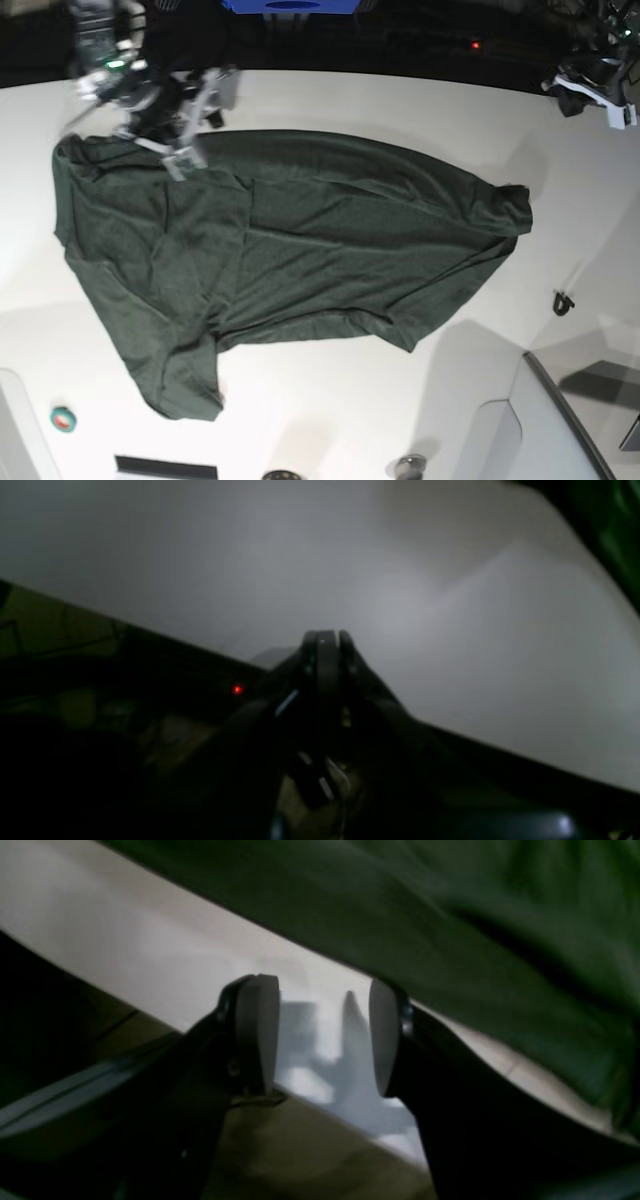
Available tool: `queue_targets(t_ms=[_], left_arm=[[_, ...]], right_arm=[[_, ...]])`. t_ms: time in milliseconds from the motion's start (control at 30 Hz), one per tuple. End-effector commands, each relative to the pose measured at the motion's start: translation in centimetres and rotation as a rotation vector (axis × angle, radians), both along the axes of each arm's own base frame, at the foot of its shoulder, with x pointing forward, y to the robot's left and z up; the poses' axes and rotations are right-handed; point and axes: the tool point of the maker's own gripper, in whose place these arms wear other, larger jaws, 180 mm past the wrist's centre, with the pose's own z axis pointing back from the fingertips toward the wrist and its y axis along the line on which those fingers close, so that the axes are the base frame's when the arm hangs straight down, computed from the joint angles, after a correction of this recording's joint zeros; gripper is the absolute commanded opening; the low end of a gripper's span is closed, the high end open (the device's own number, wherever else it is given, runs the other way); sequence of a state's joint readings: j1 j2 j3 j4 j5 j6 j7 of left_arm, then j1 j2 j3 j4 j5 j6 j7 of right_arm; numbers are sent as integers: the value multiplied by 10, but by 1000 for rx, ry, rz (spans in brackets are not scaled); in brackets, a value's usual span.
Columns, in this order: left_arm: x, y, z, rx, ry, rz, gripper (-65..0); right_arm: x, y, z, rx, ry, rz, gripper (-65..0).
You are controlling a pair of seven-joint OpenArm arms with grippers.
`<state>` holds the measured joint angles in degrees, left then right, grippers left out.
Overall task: Layout the t-shirt on the table in an organized manner, then fold the t-shirt properly
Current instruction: 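Release the shirt and move the right gripper over the shirt's middle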
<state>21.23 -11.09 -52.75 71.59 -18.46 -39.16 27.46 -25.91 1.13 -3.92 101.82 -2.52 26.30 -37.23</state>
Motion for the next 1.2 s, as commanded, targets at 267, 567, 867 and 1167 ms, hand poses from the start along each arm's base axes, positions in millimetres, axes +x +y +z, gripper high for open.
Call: queue_targets(t_ms=[267, 567, 867, 1167], left_arm=[[-3, 16, 15, 27, -45, 26, -650], [-6, 15, 13, 24, -40, 29, -650], [-6, 14, 13, 22, -40, 30, -650], [-5, 14, 13, 22, -42, 29, -650]], right_arm=[[15, 75, 5, -110, -166, 180, -371], [10, 109, -2, -172, -226, 228, -371], [-3, 110, -28, -204, -166, 270, -371], [3, 105, -31, -223, -172, 238, -393]])
